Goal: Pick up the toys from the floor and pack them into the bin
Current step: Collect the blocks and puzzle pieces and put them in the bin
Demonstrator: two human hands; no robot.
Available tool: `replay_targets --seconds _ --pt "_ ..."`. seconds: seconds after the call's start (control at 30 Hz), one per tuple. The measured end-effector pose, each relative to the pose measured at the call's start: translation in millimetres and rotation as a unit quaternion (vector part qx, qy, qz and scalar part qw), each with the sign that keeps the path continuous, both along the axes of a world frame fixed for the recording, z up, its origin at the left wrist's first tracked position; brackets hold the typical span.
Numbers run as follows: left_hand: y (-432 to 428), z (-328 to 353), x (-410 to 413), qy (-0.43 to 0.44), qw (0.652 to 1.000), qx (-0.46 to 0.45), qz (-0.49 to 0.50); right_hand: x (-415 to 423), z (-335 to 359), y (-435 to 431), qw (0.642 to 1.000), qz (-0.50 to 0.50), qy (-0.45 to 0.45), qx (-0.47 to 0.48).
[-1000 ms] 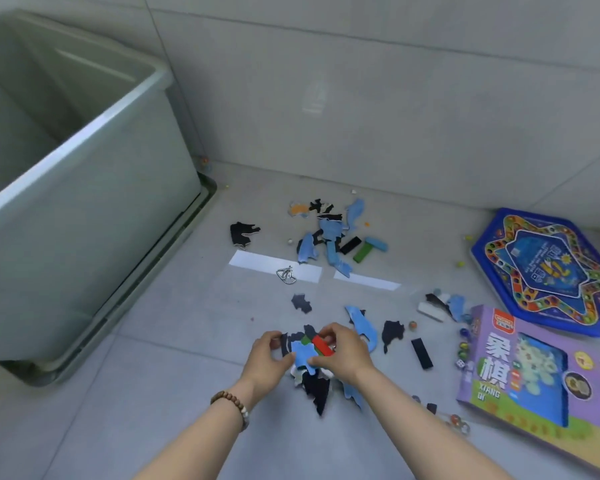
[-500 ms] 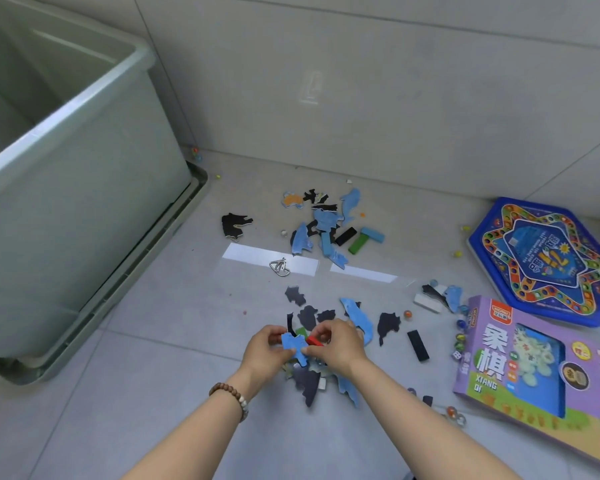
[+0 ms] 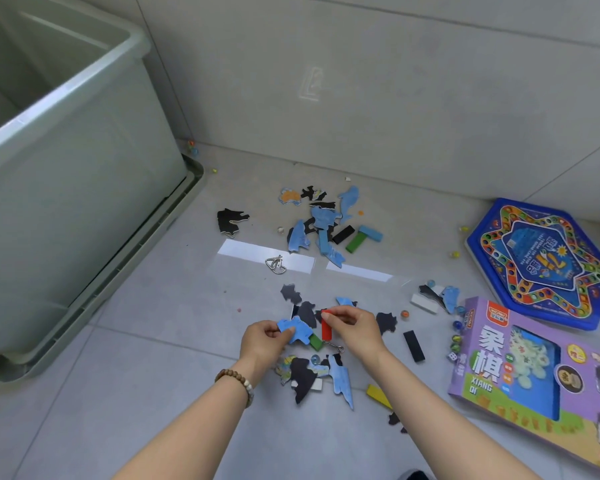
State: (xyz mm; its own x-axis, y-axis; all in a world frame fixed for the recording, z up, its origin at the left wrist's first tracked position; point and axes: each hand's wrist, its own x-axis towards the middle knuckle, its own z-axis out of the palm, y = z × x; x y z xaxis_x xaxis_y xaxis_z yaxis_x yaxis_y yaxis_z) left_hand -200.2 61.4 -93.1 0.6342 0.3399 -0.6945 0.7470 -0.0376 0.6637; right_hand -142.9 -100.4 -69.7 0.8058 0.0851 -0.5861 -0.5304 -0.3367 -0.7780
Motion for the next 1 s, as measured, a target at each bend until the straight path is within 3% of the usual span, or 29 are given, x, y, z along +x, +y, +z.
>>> replay_targets --seconds 0.23,0.43,0.57,0.7,0.83,0.93,1.0 --pt "7.2 2.5 7.1 -0.010 0.998 -0.052 0.032 4.2 6.4 -7.4 0.998 -0.049 0.018 0.041" --pt "5.9 24.7 10.7 -0.091 0.980 -0.177 0.024 7.9 20.4 6.5 0.991 -0.058 0.049 0.107" --pt "-1.2 36.6 14.9 -0.046 0.956 -0.288 0.027 6.0 23.2 21.2 0.992 -0.042 0.034 0.113" --pt "1.1 38.3 13.8 -0.059 0.952 -0.298 0.037 6.3 22.7 23.5 0.994 -0.041 0.031 0.094" --pt "10.3 33.5 9.6 -0.057 0.949 -0.298 0.084 15.6 15.3 -7.8 0.993 -0.104 -0.049 -0.005" --pt "11.7 31.2 7.9 -0.052 0.946 -0.304 0.101 16.3 2.1 -34.8 0.986 -0.028 -0.079 -0.143" --pt "10.1 33.3 9.6 -0.051 0.940 -0.316 0.116 11.1 -8.1 -42.2 0.980 0.018 -0.069 -0.186"
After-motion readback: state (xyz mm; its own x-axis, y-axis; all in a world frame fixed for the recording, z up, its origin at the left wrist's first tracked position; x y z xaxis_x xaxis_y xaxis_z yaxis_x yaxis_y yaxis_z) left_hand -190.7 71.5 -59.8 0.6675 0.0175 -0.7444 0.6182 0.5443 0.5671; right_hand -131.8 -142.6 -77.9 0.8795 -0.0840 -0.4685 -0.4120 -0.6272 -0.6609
